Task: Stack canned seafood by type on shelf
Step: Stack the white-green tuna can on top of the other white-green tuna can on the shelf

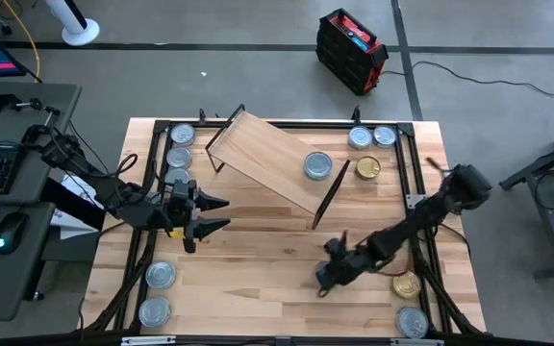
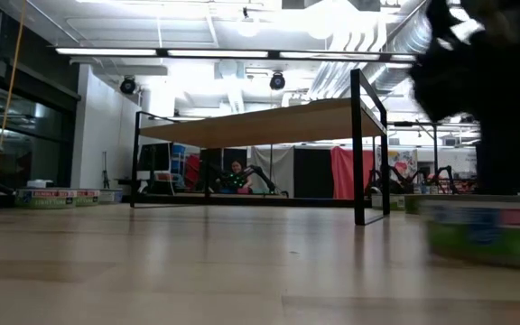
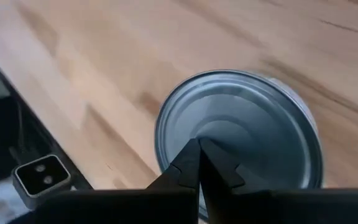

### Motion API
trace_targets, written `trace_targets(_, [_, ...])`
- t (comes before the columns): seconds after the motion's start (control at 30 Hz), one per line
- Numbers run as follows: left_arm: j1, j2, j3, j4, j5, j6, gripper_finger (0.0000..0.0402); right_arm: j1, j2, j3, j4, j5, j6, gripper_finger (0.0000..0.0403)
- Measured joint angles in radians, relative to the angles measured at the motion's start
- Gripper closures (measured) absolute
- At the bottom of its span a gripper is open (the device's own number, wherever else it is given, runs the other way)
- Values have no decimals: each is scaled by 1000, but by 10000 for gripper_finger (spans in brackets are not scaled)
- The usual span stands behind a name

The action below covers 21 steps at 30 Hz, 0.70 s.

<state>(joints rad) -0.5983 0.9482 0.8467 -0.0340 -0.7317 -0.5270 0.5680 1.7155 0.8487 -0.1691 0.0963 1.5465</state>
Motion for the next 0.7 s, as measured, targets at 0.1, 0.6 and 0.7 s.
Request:
trace_targets(0.1, [0, 0, 0, 0, 0, 0, 144, -31, 107, 147, -13, 0, -157, 403])
trace_targets(0.6, [5, 0, 0, -15, 0, -2, 144, -187, 369, 803, -187, 23, -1049, 403])
trace_targets(0.7, [5, 0, 0, -60, 0, -31, 144, -182, 345, 857, -344, 58, -1078, 403])
